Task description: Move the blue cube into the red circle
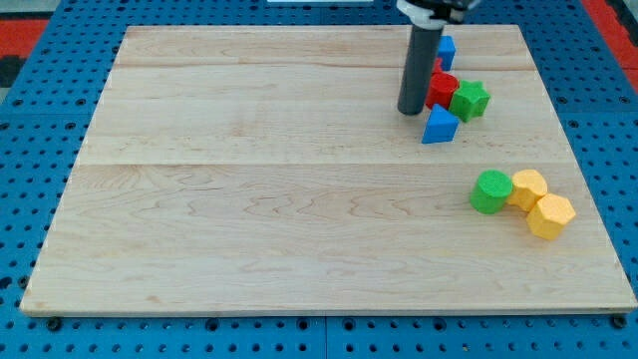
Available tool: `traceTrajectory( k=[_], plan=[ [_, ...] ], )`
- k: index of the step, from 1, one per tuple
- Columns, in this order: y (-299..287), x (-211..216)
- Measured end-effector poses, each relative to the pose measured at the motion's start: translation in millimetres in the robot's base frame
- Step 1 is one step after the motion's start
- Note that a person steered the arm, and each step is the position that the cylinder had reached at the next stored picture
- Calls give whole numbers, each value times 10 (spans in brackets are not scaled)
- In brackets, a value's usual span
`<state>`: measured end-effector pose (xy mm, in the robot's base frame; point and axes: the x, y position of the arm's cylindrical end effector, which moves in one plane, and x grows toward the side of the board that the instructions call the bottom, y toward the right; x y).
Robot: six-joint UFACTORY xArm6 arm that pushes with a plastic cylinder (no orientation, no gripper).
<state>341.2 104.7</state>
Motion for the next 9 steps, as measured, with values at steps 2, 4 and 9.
traceTrajectory(
  k=[2, 4, 9],
  plan=[
    [-184, -944],
    [355, -1497],
    [695, 140]
  ],
)
